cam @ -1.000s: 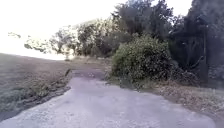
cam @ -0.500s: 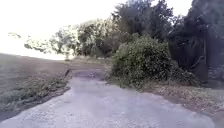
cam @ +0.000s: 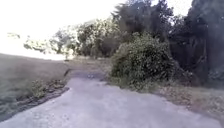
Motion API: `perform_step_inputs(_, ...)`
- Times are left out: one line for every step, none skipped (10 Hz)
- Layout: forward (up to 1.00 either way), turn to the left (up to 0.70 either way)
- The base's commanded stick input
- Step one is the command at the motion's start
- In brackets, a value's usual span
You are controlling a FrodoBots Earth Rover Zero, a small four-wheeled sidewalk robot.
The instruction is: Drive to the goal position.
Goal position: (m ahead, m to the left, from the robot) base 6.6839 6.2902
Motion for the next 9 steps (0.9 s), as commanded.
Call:
perform_step_inputs(0.95, 0.00)
perform_step_inputs(1.00, 0.00)
perform_step_inputs(1.00, 0.00)
perform_step_inputs(1.00, 0.00)
perform_step_inputs(1.00, 0.00)
perform_step_inputs(1.00, 0.00)
perform_step_inputs(1.00, 0.00)
perform_step_inputs(1.00, 0.00)
perform_step_inputs(1.00, 0.00)
